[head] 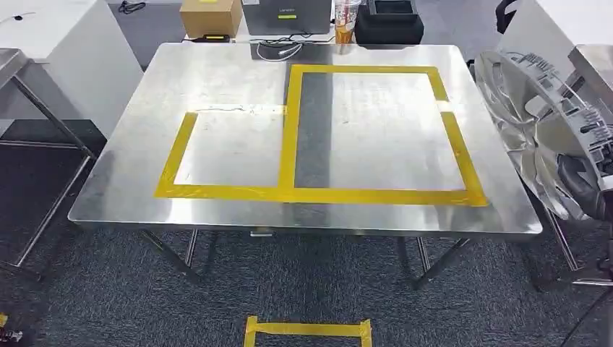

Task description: Take the parts from the cabinet and place them on the table.

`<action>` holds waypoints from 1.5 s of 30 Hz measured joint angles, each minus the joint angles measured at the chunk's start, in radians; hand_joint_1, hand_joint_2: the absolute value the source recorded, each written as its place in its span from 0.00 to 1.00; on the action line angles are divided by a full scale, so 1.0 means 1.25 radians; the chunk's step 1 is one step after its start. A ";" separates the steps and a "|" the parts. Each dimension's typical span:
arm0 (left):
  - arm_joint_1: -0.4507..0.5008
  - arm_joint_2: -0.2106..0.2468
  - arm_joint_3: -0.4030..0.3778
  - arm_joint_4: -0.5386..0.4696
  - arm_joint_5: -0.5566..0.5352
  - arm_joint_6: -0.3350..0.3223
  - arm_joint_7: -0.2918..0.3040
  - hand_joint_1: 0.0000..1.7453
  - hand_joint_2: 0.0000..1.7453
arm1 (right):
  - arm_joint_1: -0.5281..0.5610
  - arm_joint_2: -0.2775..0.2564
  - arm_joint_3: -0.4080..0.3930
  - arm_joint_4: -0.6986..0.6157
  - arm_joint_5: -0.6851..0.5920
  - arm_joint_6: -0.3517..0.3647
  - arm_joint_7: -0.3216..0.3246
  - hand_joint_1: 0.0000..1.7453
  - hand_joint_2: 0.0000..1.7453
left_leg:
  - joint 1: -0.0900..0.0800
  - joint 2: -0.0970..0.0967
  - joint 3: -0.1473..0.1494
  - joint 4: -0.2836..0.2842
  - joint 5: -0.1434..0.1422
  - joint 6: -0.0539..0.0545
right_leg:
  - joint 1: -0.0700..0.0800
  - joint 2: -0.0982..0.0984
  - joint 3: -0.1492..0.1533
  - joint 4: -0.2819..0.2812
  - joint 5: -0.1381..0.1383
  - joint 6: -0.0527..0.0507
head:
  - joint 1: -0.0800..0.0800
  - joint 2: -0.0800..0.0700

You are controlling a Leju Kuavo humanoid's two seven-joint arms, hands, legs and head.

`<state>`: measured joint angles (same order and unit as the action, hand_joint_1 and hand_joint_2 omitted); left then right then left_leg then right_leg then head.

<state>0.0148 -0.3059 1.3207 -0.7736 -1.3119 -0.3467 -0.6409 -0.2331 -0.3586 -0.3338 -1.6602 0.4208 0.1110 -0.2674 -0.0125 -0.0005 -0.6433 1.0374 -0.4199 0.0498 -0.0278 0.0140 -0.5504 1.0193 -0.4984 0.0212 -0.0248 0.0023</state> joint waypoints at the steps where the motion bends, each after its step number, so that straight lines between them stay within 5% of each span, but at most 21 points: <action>1: 0.000 0.000 0.000 0.002 0.000 0.001 0.000 0.00 1.00 | -0.006 0.000 0.005 0.001 0.002 0.006 0.001 0.98 1.00 | -0.002 0.000 -0.001 0.000 -0.002 0.002 | -0.002 0.000 0.000 -0.003 0.000 0.001 | 0.001 0.000; 4: -0.004 0.000 0.000 0.004 0.000 0.006 0.000 0.00 1.00 | -0.010 -0.002 0.018 0.002 0.008 0.011 0.004 0.98 1.00 | 0.006 -0.001 0.029 -0.040 0.010 0.005 | -0.002 -0.004 0.007 -0.007 -0.004 0.010 | 0.002 0.000; 7: -0.010 0.000 0.000 0.012 0.000 0.009 -0.001 0.00 1.00 | -0.032 -0.001 0.033 0.012 0.013 0.018 0.005 0.98 1.00 | 0.003 -0.003 0.045 -0.054 0.007 0.014 | 0.002 -0.005 -0.087 0.163 -0.064 -0.001 | 0.002 0.000; 9: -0.010 0.000 0.000 0.017 -0.001 0.009 -0.001 0.00 1.00 | -0.035 -0.001 0.041 0.020 0.017 0.020 0.006 0.98 1.00 | 0.003 -0.007 0.051 -0.053 -0.001 0.013 | 0.001 -0.005 -0.142 0.236 -0.072 0.006 | 0.002 0.000; 11: -0.009 -0.001 0.001 0.022 -0.001 0.009 -0.002 0.00 1.00 | -0.041 -0.001 0.050 0.026 0.020 0.023 0.008 0.98 1.00 | 0.004 -0.011 0.064 -0.050 -0.012 0.008 | -0.004 -0.007 -0.120 0.154 -0.011 0.027 | 0.002 0.000; 13: -0.009 -0.001 0.001 0.024 -0.001 0.009 -0.001 0.00 1.00 | -0.051 -0.004 0.058 0.034 0.020 0.028 0.008 0.98 1.00 | 0.005 -0.014 0.071 -0.037 -0.029 -0.002 | -0.010 -0.014 -0.062 0.005 0.063 0.044 | 0.003 0.000; 15: -0.009 0.000 0.000 0.025 -0.002 0.008 -0.001 0.00 1.00 | -0.067 -0.005 0.071 0.045 0.019 0.033 0.007 0.98 1.00 | -0.002 -0.013 0.066 -0.025 -0.043 -0.011 | -0.005 -0.011 -0.052 -0.006 0.057 0.017 | 0.002 0.000; 19: -0.010 0.004 0.000 0.027 -0.002 0.011 -0.002 0.00 1.00 | -0.091 -0.008 0.100 0.066 0.019 0.040 0.007 0.98 1.00 | 0.004 -0.010 0.065 -0.016 -0.057 -0.022 | -0.007 -0.008 -0.046 -0.006 0.050 -0.001 | 0.003 0.000; 21: -0.012 0.004 0.000 0.030 0.001 0.013 -0.001 0.00 1.00 | -0.104 -0.009 0.116 0.076 0.019 0.041 0.007 0.98 1.00 | 0.008 -0.006 0.026 0.063 -0.091 -0.033 | -0.008 -0.008 -0.040 -0.007 0.045 -0.011 | -0.001 0.000; 23: -0.013 0.005 0.000 0.033 0.001 0.017 -0.002 0.00 1.00 | -0.121 -0.008 0.135 0.086 0.019 0.045 0.007 0.98 1.00 | 0.013 -0.002 -0.066 0.217 -0.146 -0.040 | -0.005 -0.007 -0.037 -0.006 0.041 -0.017 | -0.001 0.000; 24: -0.013 0.005 0.000 0.035 0.001 0.018 -0.001 0.00 1.00 | -0.123 -0.008 0.144 0.090 0.019 0.046 0.007 0.98 1.00 | 0.013 -0.001 -0.094 0.253 -0.146 -0.040 | -0.003 -0.007 -0.034 -0.006 0.037 -0.017 | -0.001 0.000; 25: -0.013 0.005 0.000 0.037 0.001 0.019 -0.001 0.00 1.00 | -0.124 -0.008 0.153 0.095 0.019 0.048 0.007 0.98 1.00 | 0.013 -0.001 -0.100 0.243 -0.120 -0.038 | -0.001 -0.006 -0.026 -0.006 0.032 -0.017 | -0.001 0.000; 27: -0.013 0.006 0.000 0.039 0.001 0.023 -0.001 0.00 1.00 | -0.127 -0.008 0.169 0.103 0.017 0.049 0.007 0.98 1.00 | 0.010 -0.001 -0.055 0.116 -0.030 -0.024 | 0.006 -0.004 -0.011 -0.007 0.023 -0.018 | -0.001 0.000; 28: -0.015 0.007 0.000 0.040 0.002 0.026 0.000 0.00 1.00 | -0.130 -0.008 0.176 0.106 0.015 0.050 0.006 0.98 1.00 | 0.006 -0.003 -0.025 0.039 0.014 -0.010 | 0.008 -0.004 -0.004 -0.008 0.018 -0.018 | -0.001 0.000; 29: -0.015 0.015 0.000 0.040 0.002 0.028 0.002 0.00 1.00 | -0.135 -0.006 0.185 0.113 0.013 0.052 0.003 0.98 1.00 | -0.002 -0.007 -0.005 -0.002 0.021 0.007 | 0.004 -0.004 -0.003 -0.009 0.016 -0.019 | 0.003 0.000; 33: -0.022 0.016 -0.001 0.045 0.006 0.036 0.006 0.00 1.00 | -0.149 0.000 0.212 0.127 0.011 0.062 -0.002 0.98 1.00 | -0.010 -0.003 0.009 -0.027 0.012 0.017 | 0.004 -0.001 -0.002 -0.024 0.017 -0.002 | -0.003 0.000; 35: -0.024 0.015 -0.002 0.047 0.009 0.037 0.007 0.00 1.00 | -0.154 -0.001 0.219 0.131 0.011 0.062 -0.002 0.98 1.00 | 0.000 -0.003 0.039 -0.067 0.024 0.016 | 0.007 -0.007 -0.009 -0.005 0.005 -0.003 | 0.001 0.000; 38: -0.027 0.014 -0.002 0.054 0.009 0.037 0.008 0.00 1.00 | -0.162 0.001 0.229 0.140 0.009 0.062 -0.003 0.98 1.00 | -0.001 -0.003 0.045 -0.069 0.019 0.016 | 0.005 -0.007 -0.110 0.170 -0.053 -0.009 | 0.000 0.000; 40: -0.028 0.013 -0.002 0.056 0.009 0.037 0.008 0.00 1.00 | -0.163 0.003 0.233 0.147 0.010 0.063 -0.003 0.98 1.00 | -0.001 -0.006 0.049 -0.066 0.013 0.013 | 0.002 -0.007 -0.151 0.217 -0.049 0.002 | 0.001 0.000; 43: -0.028 0.008 -0.004 0.056 0.012 0.035 0.009 0.00 1.00 | -0.164 0.004 0.245 0.149 0.020 0.069 0.002 0.98 1.00 | 0.005 -0.010 0.059 -0.047 -0.008 0.001 | -0.008 -0.012 -0.076 0.027 0.057 0.037 | 0.001 0.000; 45: -0.030 0.007 -0.004 0.054 0.013 0.035 0.010 0.00 1.00 | -0.167 0.007 0.252 0.152 0.023 0.073 0.002 0.98 1.00 | -0.002 -0.011 0.052 -0.024 -0.026 -0.012 | -0.003 -0.013 -0.054 -0.012 0.062 0.025 | 0.004 0.000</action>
<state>-0.0227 -0.2976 1.3153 -0.7061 -1.2959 -0.3033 -0.6279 -0.4416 -0.3498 -0.0187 -1.4706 0.4498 0.2018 -0.2647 -0.0148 -0.0147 -0.5788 1.0078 -0.4521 0.0353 -0.0316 -0.0025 -0.6181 1.0045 -0.4214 0.0522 -0.0202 0.0023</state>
